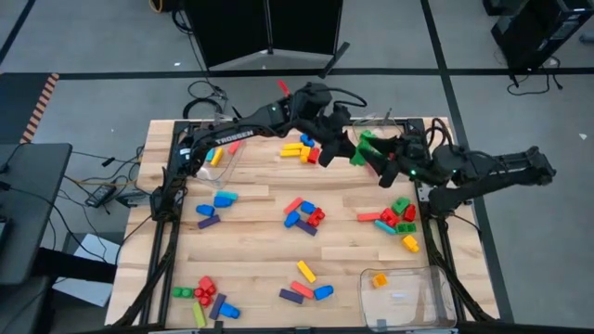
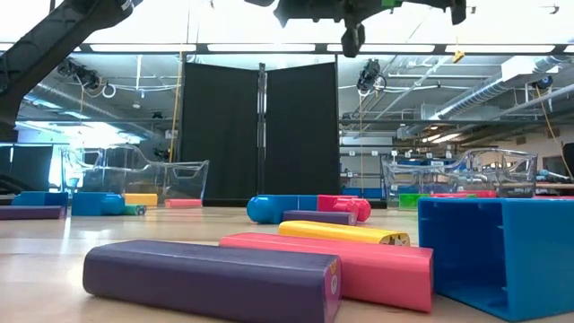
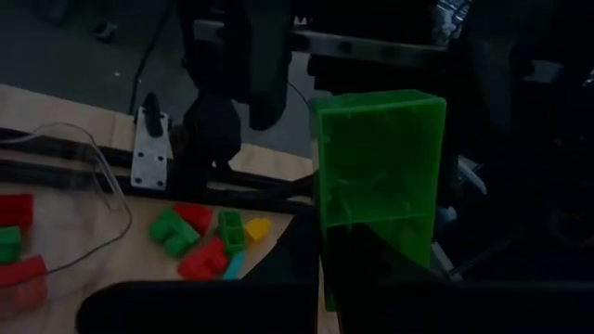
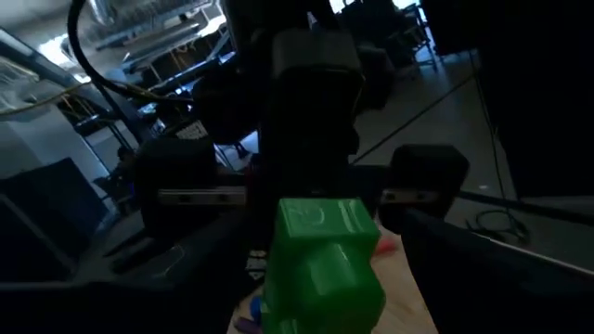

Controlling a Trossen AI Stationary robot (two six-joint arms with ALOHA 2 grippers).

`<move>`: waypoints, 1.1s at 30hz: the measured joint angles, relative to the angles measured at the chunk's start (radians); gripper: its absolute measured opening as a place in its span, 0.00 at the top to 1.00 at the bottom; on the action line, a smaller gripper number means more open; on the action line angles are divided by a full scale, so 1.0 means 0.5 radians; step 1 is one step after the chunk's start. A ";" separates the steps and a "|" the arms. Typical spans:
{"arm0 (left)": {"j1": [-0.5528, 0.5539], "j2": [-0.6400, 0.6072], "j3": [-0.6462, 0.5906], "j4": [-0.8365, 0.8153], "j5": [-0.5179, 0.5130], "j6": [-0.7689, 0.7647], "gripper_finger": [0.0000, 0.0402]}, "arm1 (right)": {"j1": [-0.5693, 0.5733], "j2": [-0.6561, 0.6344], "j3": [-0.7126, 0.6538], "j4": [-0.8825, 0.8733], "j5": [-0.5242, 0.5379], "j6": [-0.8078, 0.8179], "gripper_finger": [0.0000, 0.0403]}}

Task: Sort blocks by size
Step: Put the green 2 stud game piece into the top right transparent bin

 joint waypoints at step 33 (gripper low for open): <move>0.001 0.002 -0.003 0.106 -0.188 0.035 0.81 | -0.195 0.120 -0.004 0.174 -0.239 -0.194 0.59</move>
